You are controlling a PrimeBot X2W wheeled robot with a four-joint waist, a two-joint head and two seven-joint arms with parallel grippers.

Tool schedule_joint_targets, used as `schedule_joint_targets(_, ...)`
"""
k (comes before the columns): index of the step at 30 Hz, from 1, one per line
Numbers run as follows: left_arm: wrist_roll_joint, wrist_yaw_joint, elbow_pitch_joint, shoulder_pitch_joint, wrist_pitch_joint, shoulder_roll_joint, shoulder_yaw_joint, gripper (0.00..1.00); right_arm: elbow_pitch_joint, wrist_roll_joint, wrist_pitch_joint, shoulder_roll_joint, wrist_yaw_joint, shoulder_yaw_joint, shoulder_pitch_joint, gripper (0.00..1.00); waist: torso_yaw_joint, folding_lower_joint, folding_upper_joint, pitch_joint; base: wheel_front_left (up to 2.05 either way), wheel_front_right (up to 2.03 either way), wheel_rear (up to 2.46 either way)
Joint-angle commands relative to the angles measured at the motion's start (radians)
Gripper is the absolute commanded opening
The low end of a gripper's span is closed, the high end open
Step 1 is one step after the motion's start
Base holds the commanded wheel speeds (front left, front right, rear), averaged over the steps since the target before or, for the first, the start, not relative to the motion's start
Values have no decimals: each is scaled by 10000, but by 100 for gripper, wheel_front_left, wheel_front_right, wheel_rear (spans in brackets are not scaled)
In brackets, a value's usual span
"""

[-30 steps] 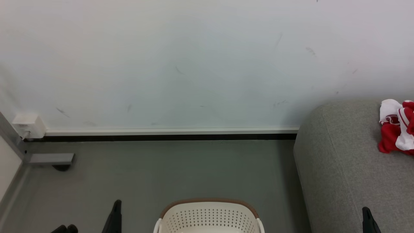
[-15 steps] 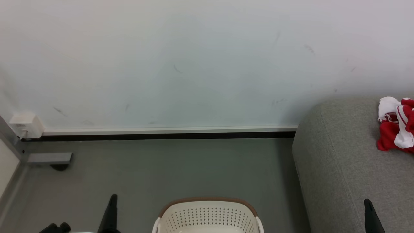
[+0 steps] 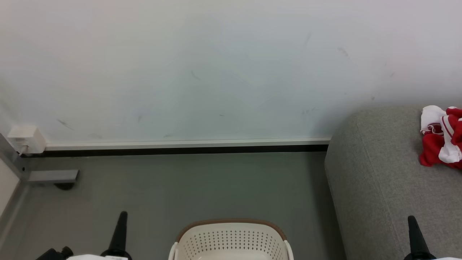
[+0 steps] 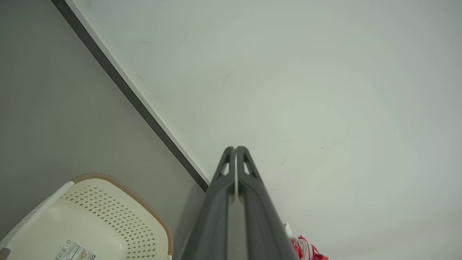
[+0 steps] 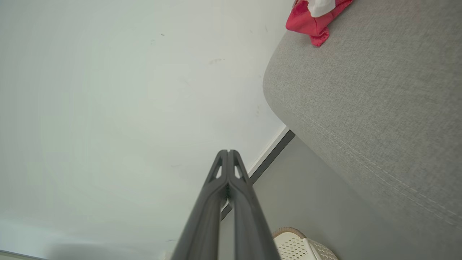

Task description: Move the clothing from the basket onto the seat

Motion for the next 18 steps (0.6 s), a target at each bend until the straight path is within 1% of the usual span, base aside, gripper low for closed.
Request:
schedule_joint_targets(1, -220, -79, -100, -214, 46, 52, 53, 0, -140, 223, 56, -114, -14, -40, -253, 0, -4, 0, 0, 5, 0, 0, 0)
schedule_joint_targets(18, -1861, -145, -95, -408, 465, 62, 283, 0, -216, 1845, 471, -123, -18, -118, -473, 0, -84, 0, 0, 93, 0, 0, 0)
